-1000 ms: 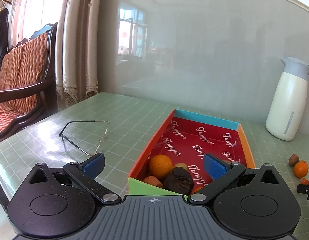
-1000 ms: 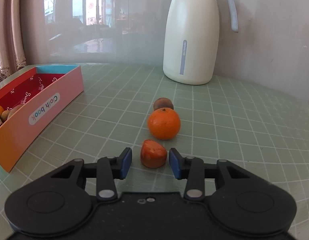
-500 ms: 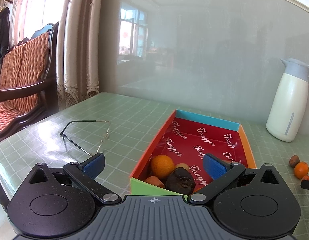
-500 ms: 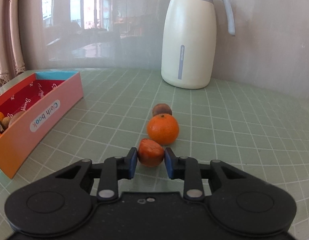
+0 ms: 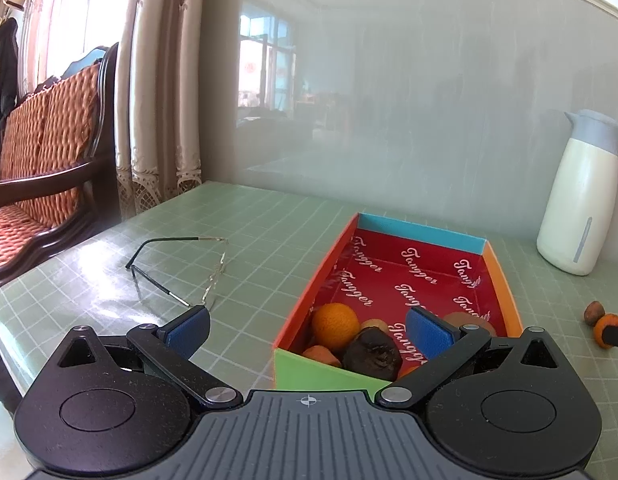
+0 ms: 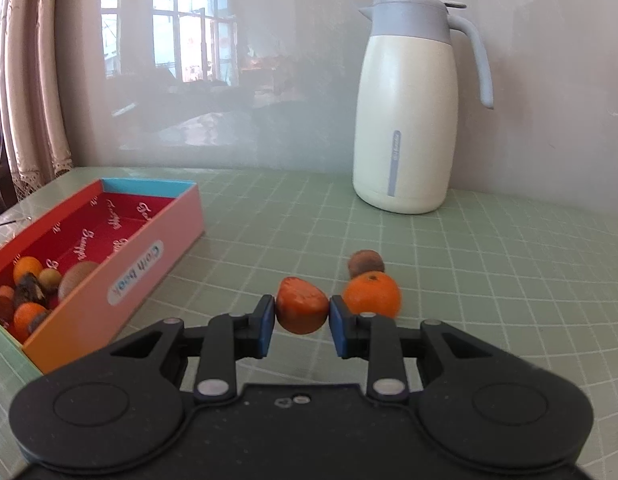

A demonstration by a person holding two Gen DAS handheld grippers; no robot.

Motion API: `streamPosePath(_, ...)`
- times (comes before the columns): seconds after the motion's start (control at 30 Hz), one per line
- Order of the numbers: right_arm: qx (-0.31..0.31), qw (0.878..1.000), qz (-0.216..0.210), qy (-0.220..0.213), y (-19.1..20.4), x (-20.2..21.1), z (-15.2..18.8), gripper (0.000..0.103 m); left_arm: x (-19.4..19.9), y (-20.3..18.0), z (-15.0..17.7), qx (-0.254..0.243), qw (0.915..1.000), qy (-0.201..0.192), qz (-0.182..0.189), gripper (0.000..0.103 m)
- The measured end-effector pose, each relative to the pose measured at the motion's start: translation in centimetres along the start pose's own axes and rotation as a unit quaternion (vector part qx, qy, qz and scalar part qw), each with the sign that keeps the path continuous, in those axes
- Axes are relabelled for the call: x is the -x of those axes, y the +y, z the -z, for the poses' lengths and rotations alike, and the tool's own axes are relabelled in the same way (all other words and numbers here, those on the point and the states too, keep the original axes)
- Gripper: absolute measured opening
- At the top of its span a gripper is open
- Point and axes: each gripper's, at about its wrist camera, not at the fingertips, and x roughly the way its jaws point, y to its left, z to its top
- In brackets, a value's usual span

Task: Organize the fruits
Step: 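Carry the carrot slice into the red box and open the right gripper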

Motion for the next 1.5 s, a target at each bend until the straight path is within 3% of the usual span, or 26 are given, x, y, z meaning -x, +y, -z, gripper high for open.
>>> streamPosePath(0.97,0.010,0.994,-0.083,-0.068,8.0,0.2,-1.5,0.028,-0.6,5.5,0.5,0.015,0.9989,0.013,-0.044,0.103)
streamPosePath(1.5,0.053,0.986,-0.143,-0.071,14.4,-0.9,-1.1,0.028,-0.6,7.6,1.0,0.016,0.9978,0.021,-0.060,0.103)
